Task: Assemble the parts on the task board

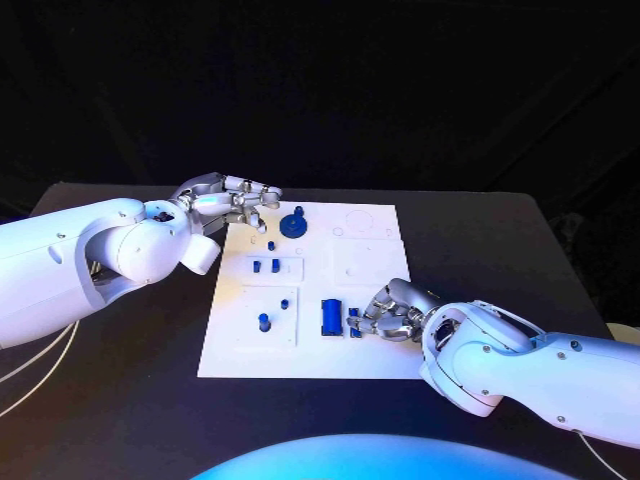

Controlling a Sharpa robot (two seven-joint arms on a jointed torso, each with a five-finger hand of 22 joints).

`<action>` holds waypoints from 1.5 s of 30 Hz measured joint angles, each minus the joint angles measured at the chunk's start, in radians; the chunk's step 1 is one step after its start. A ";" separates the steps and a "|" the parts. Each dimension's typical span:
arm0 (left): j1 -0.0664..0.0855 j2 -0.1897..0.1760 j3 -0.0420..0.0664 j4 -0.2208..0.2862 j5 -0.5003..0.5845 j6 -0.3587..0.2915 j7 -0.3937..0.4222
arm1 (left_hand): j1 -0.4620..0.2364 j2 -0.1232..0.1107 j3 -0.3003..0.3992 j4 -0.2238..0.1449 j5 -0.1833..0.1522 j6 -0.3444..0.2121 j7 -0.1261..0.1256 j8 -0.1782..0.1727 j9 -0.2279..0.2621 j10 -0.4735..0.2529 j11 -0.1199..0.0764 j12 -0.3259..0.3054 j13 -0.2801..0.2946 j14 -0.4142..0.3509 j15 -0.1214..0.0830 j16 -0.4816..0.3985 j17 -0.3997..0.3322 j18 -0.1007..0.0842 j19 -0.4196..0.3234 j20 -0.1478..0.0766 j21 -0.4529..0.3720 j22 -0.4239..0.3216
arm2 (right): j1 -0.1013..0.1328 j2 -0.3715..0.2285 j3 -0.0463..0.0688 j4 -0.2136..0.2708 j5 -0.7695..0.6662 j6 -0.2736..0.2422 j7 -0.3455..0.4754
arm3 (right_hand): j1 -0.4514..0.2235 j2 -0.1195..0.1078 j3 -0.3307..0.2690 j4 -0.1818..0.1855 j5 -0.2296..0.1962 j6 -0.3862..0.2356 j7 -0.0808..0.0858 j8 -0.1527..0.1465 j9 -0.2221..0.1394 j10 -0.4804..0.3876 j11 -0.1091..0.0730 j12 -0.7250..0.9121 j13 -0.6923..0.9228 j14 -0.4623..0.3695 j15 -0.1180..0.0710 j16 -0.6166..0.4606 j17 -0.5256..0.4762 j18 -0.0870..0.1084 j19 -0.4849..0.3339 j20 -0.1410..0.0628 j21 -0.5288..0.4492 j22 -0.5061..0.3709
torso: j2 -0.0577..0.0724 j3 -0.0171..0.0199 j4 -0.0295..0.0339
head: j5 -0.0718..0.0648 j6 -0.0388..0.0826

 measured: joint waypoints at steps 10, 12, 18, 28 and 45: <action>0.000 -0.001 0.000 0.000 0.000 0.001 -0.002 | 0.000 0.000 0.000 0.000 0.000 0.000 0.000 0.000 0.000 0.000 0.000 0.000 0.000 0.000 0.000 0.000 0.000 0.000 0.000 0.000 0.000 0.000 | 0.000 -0.040 0.000 0.029 -0.009 -0.002 0.031 | 0.051 0.009 -0.010 -0.038 -0.036 0.000 0.000 0.000 0.005 0.000 0.000 0.000 0.000 0.000 0.000 0.000 0.000 0.000 0.000 0.000 -0.005 0.000 | 0.000 0.0007 -0.0002 | 0.002 -0.002; 0.000 -0.001 0.000 0.000 0.000 0.001 -0.002 | 0.000 0.000 0.000 0.000 0.000 0.000 0.000 0.000 0.000 0.000 0.000 0.000 0.000 0.000 0.000 0.000 0.000 0.000 0.000 0.000 0.000 0.000 | 0.000 -0.051 0.000 0.036 -0.010 0.000 0.044 | 0.068 0.009 -0.016 -0.047 -0.060 -0.002 0.002 0.000 0.005 0.000 0.000 0.000 0.001 0.000 0.000 0.000 0.000 0.000 0.000 0.000 -0.005 0.000 | 0.000 0.0007 -0.0003 | 0.003 -0.002; 0.000 -0.003 0.000 -0.001 0.000 0.002 -0.002 | 0.000 0.000 0.000 0.000 0.000 0.000 0.000 0.000 0.000 0.000 0.000 0.000 0.000 0.000 0.000 0.000 0.000 0.000 0.000 0.000 0.000 0.000 | -0.002 -0.075 0.000 0.051 -0.011 0.008 0.091 | 0.068 0.009 -0.019 -0.050 -0.076 -0.003 0.003 0.000 0.006 0.000 0.000 0.000 0.001 0.000 0.000 0.000 0.000 0.000 0.000 0.000 -0.005 0.000 | 0.000 0.0007 -0.0015 | 0.005 -0.001; 0.000 -0.001 0.000 -0.002 0.000 0.003 -0.002 | 0.000 0.000 0.000 0.000 0.000 0.000 0.000 0.000 0.000 0.000 0.000 0.000 0.000 0.000 0.000 0.000 0.000 0.000 0.000 0.000 0.000 0.000 | -0.006 -0.076 0.000 0.038 -0.014 0.030 0.121 | 0.086 0.017 -0.024 -0.055 -0.079 -0.003 0.003 0.000 0.007 0.000 0.000 0.000 0.001 0.000 0.000 0.000 0.001 0.000 0.000 0.000 -0.005 0.000 | -0.001 0.0004 -0.0011 | 0.002 0.002; 0.000 0.000 0.000 -0.002 0.000 0.004 -0.003 | 0.000 0.000 0.000 0.000 0.000 0.000 0.000 0.000 0.000 0.000 0.000 0.000 0.000 0.000 0.000 0.000 0.000 0.000 0.000 0.000 0.000 0.000 | -0.011 -0.036 0.000 -0.017 -0.034 0.051 0.116 | 0.110 0.030 -0.026 -0.063 -0.088 -0.003 0.003 0.004 0.008 0.000 0.000 0.010 0.005 0.000 0.000 0.000 0.001 0.000 0.000 0.000 -0.005 -0.001 | 0.001 0.0000 0.0005 | 0.005 -0.003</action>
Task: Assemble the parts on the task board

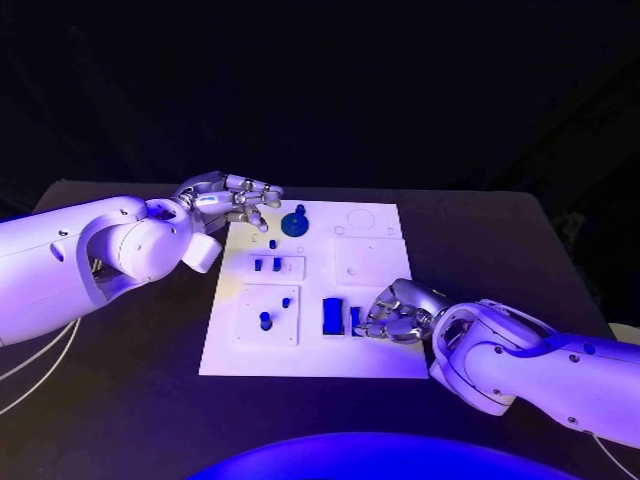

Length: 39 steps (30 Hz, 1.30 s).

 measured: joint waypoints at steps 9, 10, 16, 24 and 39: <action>0.000 0.000 0.000 0.000 0.000 0.000 0.000 | 0.000 0.000 -0.003 0.003 0.000 0.000 0.000 0.000 0.000 -0.004 -0.004 0.000 0.000 0.000 0.000 0.000 -0.002 0.000 0.000 0.000 -0.004 -0.002 | -0.001 0.002 -0.001 0.002 -0.012 -0.003 -0.005 | 0.000 0.000 -0.006 -0.001 -0.012 0.000 0.000 0.000 0.001 0.000 0.000 0.001 -0.003 0.000 0.000 0.000 0.000 0.000 0.000 0.000 0.000 0.000 | -0.001 0.0002 -0.0011 | 0.001 0.000; 0.000 0.000 0.000 0.000 0.000 0.000 0.000 | 0.000 0.000 -0.003 0.003 0.000 0.000 0.000 0.000 0.000 -0.004 -0.004 0.000 0.000 0.000 0.000 0.000 -0.002 0.000 0.000 0.000 -0.004 -0.002 | -0.001 0.001 -0.001 0.005 -0.012 -0.004 -0.004 | 0.000 0.000 -0.010 0.003 -0.012 0.000 0.000 0.000 0.001 0.000 0.000 0.001 -0.003 0.000 0.000 0.000 0.000 0.000 0.000 0.000 0.000 0.000 | -0.001 0.0003 -0.0011 | 0.001 0.001; 0.000 0.000 0.000 -0.001 0.001 0.000 0.000 | 0.000 0.000 -0.003 0.003 0.000 0.000 0.000 0.000 0.000 -0.004 -0.004 0.000 0.001 0.000 0.000 0.000 -0.002 0.000 0.000 0.000 -0.004 -0.002 | 0.003 -0.024 0.000 0.024 0.009 -0.030 0.039 | 0.000 0.000 -0.027 0.008 -0.016 -0.015 0.003 -0.001 0.000 -0.003 0.003 -0.016 -0.001 0.000 0.000 -0.005 0.000 0.000 0.000 0.000 -0.025 0.000 | -0.002 0.0003 -0.0005 | -0.002 0.005; -0.004 0.010 -0.014 -0.011 0.017 -0.004 0.023 | 0.000 0.000 -0.018 0.012 0.000 -0.004 -0.003 0.000 -0.001 -0.004 -0.004 0.008 0.003 -0.009 0.002 0.000 -0.006 0.000 0.000 0.000 -0.015 -0.009 | 0.080 -0.052 0.003 -0.063 0.282 -0.059 0.306 | 0.099 0.024 -0.020 -0.039 -0.036 -0.116 0.056 -0.074 -0.034 -0.243 0.052 -0.422 -0.188 -0.021 0.041 -0.238 -0.189 0.068 -0.120 0.029 -0.443 0.001 | -0.016 -0.0035 -0.0015 | -0.009 0.030; -0.048 0.114 -0.018 -0.151 0.147 -0.090 0.203 | -0.016 0.016 -0.132 0.044 0.000 -0.089 -0.028 -0.016 -0.018 -0.100 0.085 -0.136 -0.105 -0.355 0.147 -0.628 -0.302 -0.016 -0.371 0.170 -0.518 -0.304 | 0.174 0.096 0.006 -0.466 0.864 0.033 0.717 | 0.185 0.030 0.029 -0.039 -0.181 -0.152 0.134 -0.223 -0.201 -0.437 0.158 -1.087 -0.930 -0.436 0.183 -1.211 -0.925 0.140 -0.590 0.176 -1.375 -0.453 | -0.092 -0.0163 -0.0069 | -0.015 0.140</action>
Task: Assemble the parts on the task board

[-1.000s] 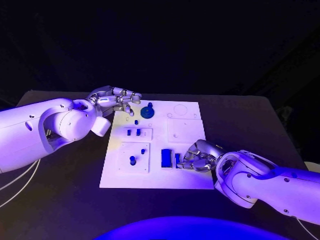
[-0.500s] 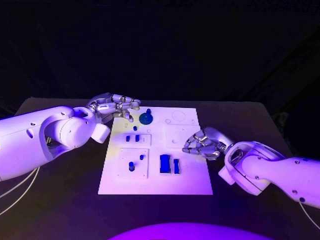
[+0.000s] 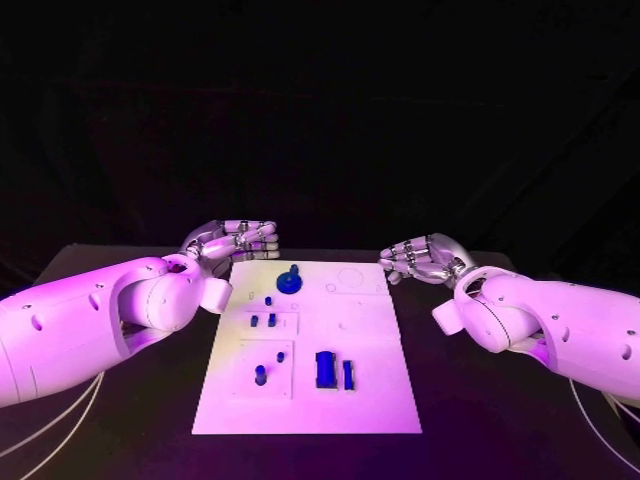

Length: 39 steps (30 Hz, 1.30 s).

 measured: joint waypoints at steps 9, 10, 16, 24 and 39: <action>-0.020 0.069 0.000 -0.082 0.066 -0.096 0.085 | 0.010 0.037 -0.103 0.003 0.000 -0.029 -0.019 -0.006 0.000 -0.024 0.006 -0.081 -0.009 0.005 0.012 -0.127 -0.091 0.000 0.007 0.008 -0.096 -0.077 | 0.009 0.091 0.006 -0.154 0.142 0.071 0.095 | -0.060 0.036 -0.048 -0.061 -0.009 -0.033 0.029 -0.030 -0.138 -0.045 0.054 -0.160 -0.246 -0.039 0.063 -0.203 -0.229 0.000 -0.138 0.072 -0.064 -0.311 | -0.028 0.0072 0.0016 | 0.012 0.043; -0.021 0.074 0.000 -0.086 0.070 -0.103 0.090 | 0.010 0.038 -0.105 0.003 0.000 -0.029 -0.019 -0.006 0.000 -0.024 0.006 -0.081 -0.009 0.008 0.013 -0.128 -0.093 0.000 0.007 0.008 -0.096 -0.079 | 0.009 0.094 0.006 -0.159 0.150 0.076 0.100 | -0.065 0.042 -0.052 -0.073 -0.009 -0.033 0.029 -0.030 -0.153 -0.041 0.055 -0.163 -0.266 -0.037 0.063 -0.205 -0.250 0.000 -0.135 0.075 -0.064 -0.341 | -0.029 0.0085 0.0023 | 0.014 0.046; -0.025 0.071 0.000 -0.078 0.071 -0.113 0.091 | -0.237 0.093 -0.135 -0.024 -0.037 -0.192 -0.041 -0.041 -0.034 -0.190 -0.028 -0.124 -0.043 -0.138 -0.020 -0.170 -0.134 -0.023 -0.118 -0.043 -0.145 -0.103 | 0.004 0.088 0.013 -0.144 0.157 0.069 0.101 | -0.316 0.033 -0.049 -0.123 -0.037 -0.188 -0.007 -0.061 -0.194 -0.207 0.020 -0.199 -0.329 -0.206 0.034 -0.241 -0.302 -0.008 -0.261 0.025 -0.093 -0.459 | -0.029 0.0127 0.0062 | 0.013 0.049; -0.054 0.060 0.008 0.007 0.062 -0.177 0.103 | -0.546 0.119 -0.197 -0.089 -0.062 -0.397 -0.099 -0.061 -0.057 -0.403 -0.074 -0.148 -0.064 -0.329 -0.061 -0.193 -0.158 -0.046 -0.285 -0.108 -0.181 -0.169 | -0.035 0.061 0.049 -0.030 0.195 0.000 0.121 | -0.624 0.020 -0.045 -0.165 -0.075 -0.393 -0.054 -0.078 -0.247 -0.425 -0.020 -0.217 -0.368 -0.429 -0.003 -0.257 -0.360 -0.039 -0.428 -0.038 -0.110 -0.566 | -0.036 0.0465 0.0396 | 0.003 0.076; -0.113 0.039 0.022 0.185 0.008 -0.467 0.195 | -0.933 0.128 -0.226 -0.112 -0.070 -0.652 -0.147 -0.065 -0.064 -0.669 -0.174 -0.153 -0.071 -0.570 -0.156 -0.197 -0.165 -0.132 -0.495 -0.195 -0.194 -0.195 | -0.112 0.002 0.117 0.204 0.368 -0.281 0.247 | -1.011 0.015 -0.041 -0.177 -0.165 -0.650 -0.154 -0.084 -0.306 -0.698 -0.116 -0.226 -0.380 -0.709 -0.092 -0.266 -0.380 -0.130 -0.637 -0.127 -0.119 -0.701 | -0.040 0.0662 0.0594 | 0.000 0.084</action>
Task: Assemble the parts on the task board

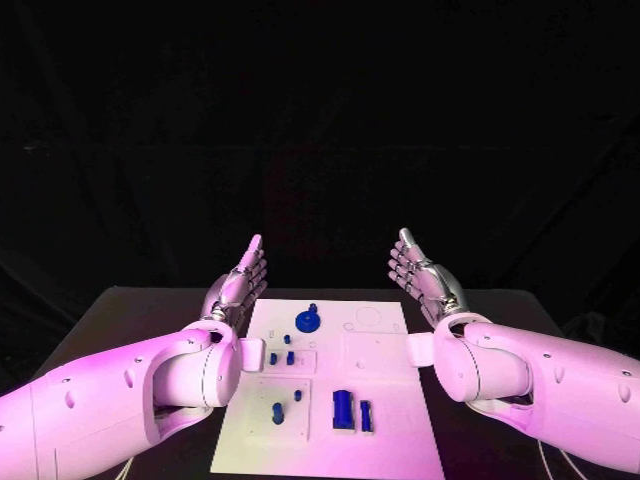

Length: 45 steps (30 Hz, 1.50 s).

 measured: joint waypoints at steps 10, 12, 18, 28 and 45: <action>0.000 -0.001 0.000 0.002 -0.013 -0.049 0.023 | -0.152 0.001 -0.003 -0.003 0.000 -0.101 -0.002 0.000 0.000 -0.104 -0.016 0.000 -0.001 -0.094 -0.013 0.000 -0.001 0.000 -0.082 -0.071 0.000 -0.001 | -0.001 -0.001 0.000 0.002 0.033 -0.047 0.026 | -0.151 0.000 0.000 -0.005 -0.005 -0.101 -0.021 0.000 -0.003 -0.107 -0.012 0.000 -0.001 -0.109 -0.008 -0.001 -0.001 -0.026 -0.081 -0.066 0.000 -0.053 | 0.000 0.0010 0.0004 | 0.000 0.000; 0.000 -0.001 0.000 0.002 -0.014 -0.054 0.025 | -0.174 0.001 -0.003 -0.003 0.000 -0.116 -0.003 0.000 0.000 -0.120 -0.017 0.000 -0.001 -0.108 -0.013 0.000 -0.001 0.000 -0.093 -0.076 0.000 -0.002 | -0.001 -0.001 0.000 0.002 0.036 -0.051 0.028 | -0.174 0.000 0.000 -0.005 -0.008 -0.116 -0.023 0.000 -0.003 -0.124 -0.012 0.000 -0.001 -0.125 -0.008 -0.001 -0.001 -0.026 -0.092 -0.070 0.000 -0.066 | 0.000 0.0010 0.0004 | 0.000 0.000; 0.000 -0.001 0.000 0.002 -0.016 -0.061 0.029 | -0.236 0.001 -0.003 -0.003 0.000 -0.155 -0.005 0.000 0.000 -0.161 -0.018 0.000 -0.001 -0.144 -0.015 0.000 -0.001 -0.015 -0.125 -0.082 0.000 -0.002 | -0.001 -0.001 0.000 0.002 0.042 -0.059 0.032 | -0.234 -0.001 0.000 -0.005 -0.008 -0.156 -0.026 -0.004 -0.004 -0.166 -0.014 0.000 -0.001 -0.170 -0.009 -0.001 -0.001 -0.026 -0.124 -0.077 0.000 -0.121 | 0.000 0.0010 0.0004 | 0.000 0.000; 0.000 -0.001 0.000 0.002 -0.018 -0.065 0.031 | -0.300 0.001 -0.003 -0.003 0.000 -0.193 -0.004 0.000 0.000 -0.202 -0.020 0.000 -0.001 -0.199 -0.016 0.000 -0.001 -0.015 -0.191 -0.087 0.000 -0.002 | -0.001 -0.001 0.000 0.002 0.045 -0.063 0.035 | -0.294 -0.001 0.000 -0.005 -0.008 -0.197 -0.025 -0.004 -0.004 -0.210 -0.015 0.000 0.000 -0.213 -0.010 -0.001 -0.002 -0.026 -0.189 -0.080 0.000 -0.147 | 0.000 0.0010 0.0004 | 0.000 0.000; 0.000 -0.001 0.000 0.003 -0.018 -0.068 0.033 | -0.436 0.001 -0.002 -0.003 0.000 -0.288 -0.004 0.000 -0.001 -0.298 -0.020 0.000 0.000 -0.269 -0.016 0.000 -0.001 -0.015 -0.237 -0.087 0.000 -0.002 | -0.001 -0.001 0.000 0.002 0.047 -0.066 0.037 | -0.437 0.001 0.000 -0.005 -0.008 -0.292 -0.027 -0.004 -0.004 -0.308 -0.014 0.000 -0.001 -0.316 -0.009 -0.001 -0.002 -0.026 -0.234 -0.081 0.000 -0.153 | 0.000 0.0009 0.0004 | 0.000 0.000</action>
